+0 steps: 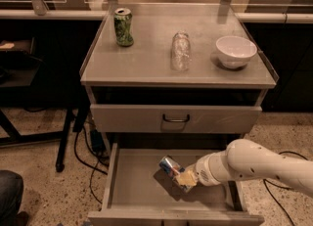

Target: Pick redbull can from middle drawer and place on counter

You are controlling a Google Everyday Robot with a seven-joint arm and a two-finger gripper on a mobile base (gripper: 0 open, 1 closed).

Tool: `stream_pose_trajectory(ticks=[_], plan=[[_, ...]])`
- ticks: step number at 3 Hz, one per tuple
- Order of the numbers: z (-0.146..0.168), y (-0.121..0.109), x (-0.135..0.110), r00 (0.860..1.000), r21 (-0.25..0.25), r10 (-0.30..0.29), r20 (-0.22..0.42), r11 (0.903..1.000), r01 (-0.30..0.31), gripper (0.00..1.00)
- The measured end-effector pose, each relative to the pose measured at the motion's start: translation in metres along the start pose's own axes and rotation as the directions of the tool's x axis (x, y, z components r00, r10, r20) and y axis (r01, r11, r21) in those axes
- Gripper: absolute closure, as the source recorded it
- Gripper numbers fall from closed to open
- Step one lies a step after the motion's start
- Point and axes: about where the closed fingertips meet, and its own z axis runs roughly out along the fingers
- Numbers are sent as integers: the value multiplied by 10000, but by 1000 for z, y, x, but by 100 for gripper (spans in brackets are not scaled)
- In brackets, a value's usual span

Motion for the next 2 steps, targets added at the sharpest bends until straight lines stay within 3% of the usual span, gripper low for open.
stream_pose_trajectory(ticks=[1, 2], plan=[[-32, 22, -22, 9984, -124, -501, 262, 9986, 504, 100], [-84, 53, -50, 9866, 14, -1440, 762, 9895, 1443, 100]])
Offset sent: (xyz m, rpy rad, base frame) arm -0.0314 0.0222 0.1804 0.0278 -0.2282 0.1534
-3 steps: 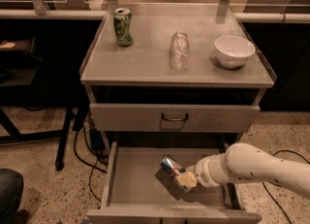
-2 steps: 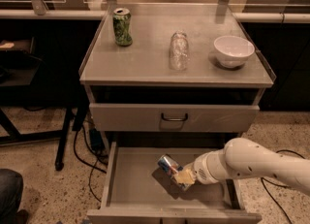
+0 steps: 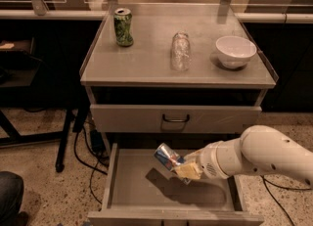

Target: Pick redbull can from middle drawer and place on counter

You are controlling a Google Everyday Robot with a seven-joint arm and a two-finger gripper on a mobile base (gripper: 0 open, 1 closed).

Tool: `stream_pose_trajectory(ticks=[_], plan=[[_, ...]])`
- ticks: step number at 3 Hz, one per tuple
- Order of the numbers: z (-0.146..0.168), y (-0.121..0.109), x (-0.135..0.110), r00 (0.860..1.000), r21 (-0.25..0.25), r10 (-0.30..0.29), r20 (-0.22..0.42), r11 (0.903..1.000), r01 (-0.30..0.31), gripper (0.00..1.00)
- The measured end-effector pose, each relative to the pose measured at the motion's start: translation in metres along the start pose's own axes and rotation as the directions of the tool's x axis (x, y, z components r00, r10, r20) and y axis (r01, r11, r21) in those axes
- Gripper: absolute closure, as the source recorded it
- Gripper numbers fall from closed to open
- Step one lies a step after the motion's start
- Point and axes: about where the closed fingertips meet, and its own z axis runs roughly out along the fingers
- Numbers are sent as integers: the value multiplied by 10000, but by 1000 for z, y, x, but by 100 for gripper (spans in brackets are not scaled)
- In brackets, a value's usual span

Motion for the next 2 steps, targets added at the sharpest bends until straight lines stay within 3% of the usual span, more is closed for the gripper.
stream_pose_trajectory(ticks=[1, 2], plan=[[0, -1, -4, 9999, 17, 23, 136, 10000, -24, 100], [-31, 1, -50, 9937, 452, -509, 998, 9979, 465, 100]])
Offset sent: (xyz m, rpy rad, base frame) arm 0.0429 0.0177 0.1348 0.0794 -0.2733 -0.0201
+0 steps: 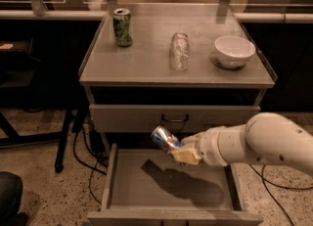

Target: Pick redbull can from middle drawer and place on counter

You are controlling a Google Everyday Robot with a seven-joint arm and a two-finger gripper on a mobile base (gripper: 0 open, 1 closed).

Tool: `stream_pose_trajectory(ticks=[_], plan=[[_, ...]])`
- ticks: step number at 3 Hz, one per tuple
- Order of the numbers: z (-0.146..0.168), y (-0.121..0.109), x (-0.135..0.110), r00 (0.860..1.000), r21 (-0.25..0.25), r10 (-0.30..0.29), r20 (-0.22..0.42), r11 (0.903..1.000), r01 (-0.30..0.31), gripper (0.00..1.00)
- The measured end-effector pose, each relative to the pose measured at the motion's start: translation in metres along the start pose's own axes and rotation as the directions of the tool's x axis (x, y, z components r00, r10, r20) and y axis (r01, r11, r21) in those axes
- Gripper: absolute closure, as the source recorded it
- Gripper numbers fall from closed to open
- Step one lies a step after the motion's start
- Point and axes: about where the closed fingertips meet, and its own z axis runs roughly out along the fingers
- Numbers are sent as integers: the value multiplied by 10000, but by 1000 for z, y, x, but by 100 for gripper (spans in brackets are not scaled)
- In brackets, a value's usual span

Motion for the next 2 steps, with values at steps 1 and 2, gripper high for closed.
stream_pose_trajectory(ticks=[1, 2], plan=[[-34, 3, -62, 9945, 451, -828, 642, 9958, 800, 100], [-35, 3, -62, 9945, 453, -831, 644, 9957, 802, 100]])
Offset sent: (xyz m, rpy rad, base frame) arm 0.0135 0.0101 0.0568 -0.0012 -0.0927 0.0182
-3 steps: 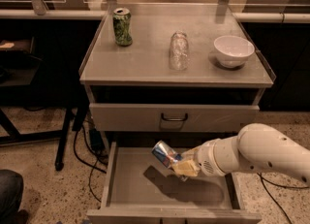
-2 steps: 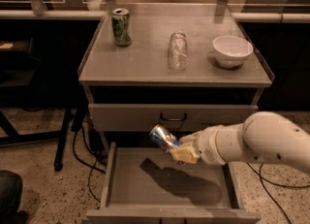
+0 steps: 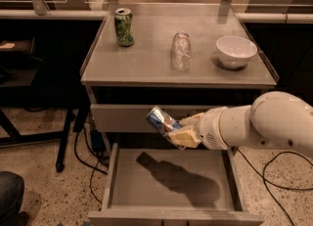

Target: Pick redbull can from middle drawer and place on counter

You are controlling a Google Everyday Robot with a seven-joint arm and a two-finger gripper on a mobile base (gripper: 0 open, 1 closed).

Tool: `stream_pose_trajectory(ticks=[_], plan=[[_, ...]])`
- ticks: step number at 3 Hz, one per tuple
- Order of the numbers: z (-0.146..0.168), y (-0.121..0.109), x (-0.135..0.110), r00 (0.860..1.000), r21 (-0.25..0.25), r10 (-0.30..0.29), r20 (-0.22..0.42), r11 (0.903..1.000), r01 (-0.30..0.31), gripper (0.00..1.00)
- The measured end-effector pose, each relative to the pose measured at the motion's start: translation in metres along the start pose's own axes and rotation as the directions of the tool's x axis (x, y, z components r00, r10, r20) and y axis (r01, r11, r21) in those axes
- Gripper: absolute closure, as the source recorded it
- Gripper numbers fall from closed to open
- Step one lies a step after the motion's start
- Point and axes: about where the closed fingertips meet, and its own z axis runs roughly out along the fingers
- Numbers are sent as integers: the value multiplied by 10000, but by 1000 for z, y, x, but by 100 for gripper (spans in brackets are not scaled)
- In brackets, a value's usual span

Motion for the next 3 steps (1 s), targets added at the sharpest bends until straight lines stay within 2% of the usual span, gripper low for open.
stream_pose_trajectory(ticks=[1, 2, 3], plan=[[-11, -15, -47, 9987, 307, -440, 244, 9986, 432, 100], [-22, -32, -129, 9923, 650, -1151, 458, 9916, 1120, 100], [-17, -24, -162, 9856, 558, -1494, 795, 9878, 1452, 100]])
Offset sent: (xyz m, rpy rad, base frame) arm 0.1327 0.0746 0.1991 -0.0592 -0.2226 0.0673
